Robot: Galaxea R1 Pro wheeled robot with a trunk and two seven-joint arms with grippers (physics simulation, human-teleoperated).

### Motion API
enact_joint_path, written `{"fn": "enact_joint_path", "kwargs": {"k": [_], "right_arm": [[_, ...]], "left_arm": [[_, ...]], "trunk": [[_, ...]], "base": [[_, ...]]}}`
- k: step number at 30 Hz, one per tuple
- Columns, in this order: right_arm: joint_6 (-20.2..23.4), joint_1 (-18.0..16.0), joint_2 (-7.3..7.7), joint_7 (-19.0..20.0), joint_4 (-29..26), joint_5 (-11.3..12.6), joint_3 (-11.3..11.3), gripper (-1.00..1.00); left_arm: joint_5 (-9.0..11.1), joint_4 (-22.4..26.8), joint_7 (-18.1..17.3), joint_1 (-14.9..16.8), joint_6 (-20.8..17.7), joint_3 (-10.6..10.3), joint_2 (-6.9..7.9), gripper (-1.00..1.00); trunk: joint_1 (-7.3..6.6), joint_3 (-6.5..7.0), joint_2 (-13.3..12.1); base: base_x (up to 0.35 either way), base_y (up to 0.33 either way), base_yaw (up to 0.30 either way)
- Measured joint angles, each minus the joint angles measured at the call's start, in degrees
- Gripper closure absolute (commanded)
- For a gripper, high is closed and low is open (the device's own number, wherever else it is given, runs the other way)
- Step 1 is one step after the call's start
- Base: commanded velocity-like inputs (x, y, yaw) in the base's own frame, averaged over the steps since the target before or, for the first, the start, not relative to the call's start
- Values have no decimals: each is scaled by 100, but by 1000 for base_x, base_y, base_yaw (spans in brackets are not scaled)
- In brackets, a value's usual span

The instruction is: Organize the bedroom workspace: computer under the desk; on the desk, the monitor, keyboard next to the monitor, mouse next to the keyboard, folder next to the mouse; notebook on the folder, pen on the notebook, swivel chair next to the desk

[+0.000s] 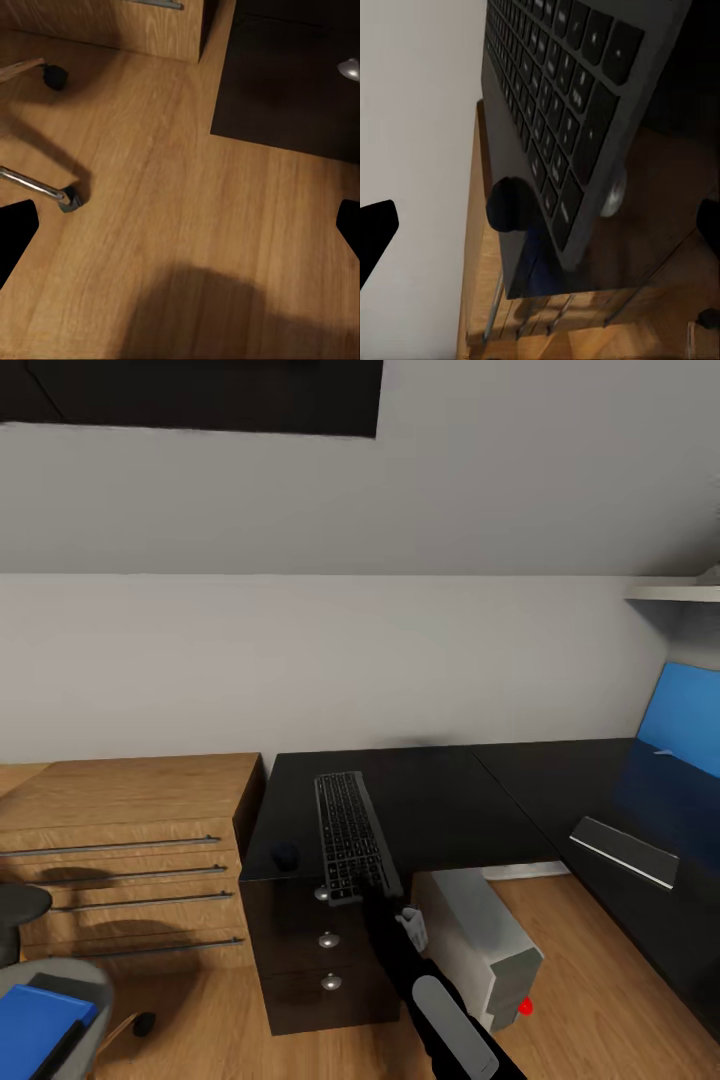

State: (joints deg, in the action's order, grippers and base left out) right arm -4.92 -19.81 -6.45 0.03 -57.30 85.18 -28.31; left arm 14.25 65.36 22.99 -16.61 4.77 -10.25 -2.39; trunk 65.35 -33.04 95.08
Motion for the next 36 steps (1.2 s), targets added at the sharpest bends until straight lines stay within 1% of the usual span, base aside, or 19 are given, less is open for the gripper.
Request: {"fn": "enact_joint_path", "kwargs": {"k": [8,11,15,18,23,26,28,29,34,35,36], "right_arm": [[0,0,0,-1,1,0,1,-100],[3,0,0,-6,8,0,3,-100],[6,0,0,-13,30,0,13,-100],[8,0,12,-17,101,0,81,-100],[9,0,25,-18,123,-3,132,-100],[9,0,78,-14,129,-4,171,-100],[9,0,120,-13,131,-2,227,-100],[9,0,154,-15,132,-2,317,-100],[25,-1,208,-19,133,-7,628,-100],[44,-3,234,-19,133,-14,732,-100],[64,-10,314,-23,144,-21,809,-100]], "left_arm": [[0,-1,0,0,4,0,1,-100],[0,-1,0,0,7,0,2,-100],[0,1,0,0,8,0,1,-100],[0,1,5,0,8,0,1,-100],[0,0,5,0,8,1,0,-100],[0,0,2,0,8,1,0,-100],[0,0,3,0,8,1,0,-100],[0,0,2,0,8,1,0,-100],[0,0,0,0,8,1,0,-100],[0,0,0,0,8,1,0,-100],[0,0,0,0,7,1,1,-100]], "trunk": [[0,0,0],[-1,0,0],[-2,0,0],[-3,0,0],[-3,0,0],[-3,0,0],[-3,0,0],[-3,0,0],[-3,0,0],[-3,0,0],[-3,0,0]], "base": [[-309,-74,0],[-172,-73,0],[-81,-34,0],[-19,-8,0],[-8,-3,0],[-3,-1,0],[-1,-1,0],[0,0,0],[0,0,0],[0,0,0],[0,0,0]]}}
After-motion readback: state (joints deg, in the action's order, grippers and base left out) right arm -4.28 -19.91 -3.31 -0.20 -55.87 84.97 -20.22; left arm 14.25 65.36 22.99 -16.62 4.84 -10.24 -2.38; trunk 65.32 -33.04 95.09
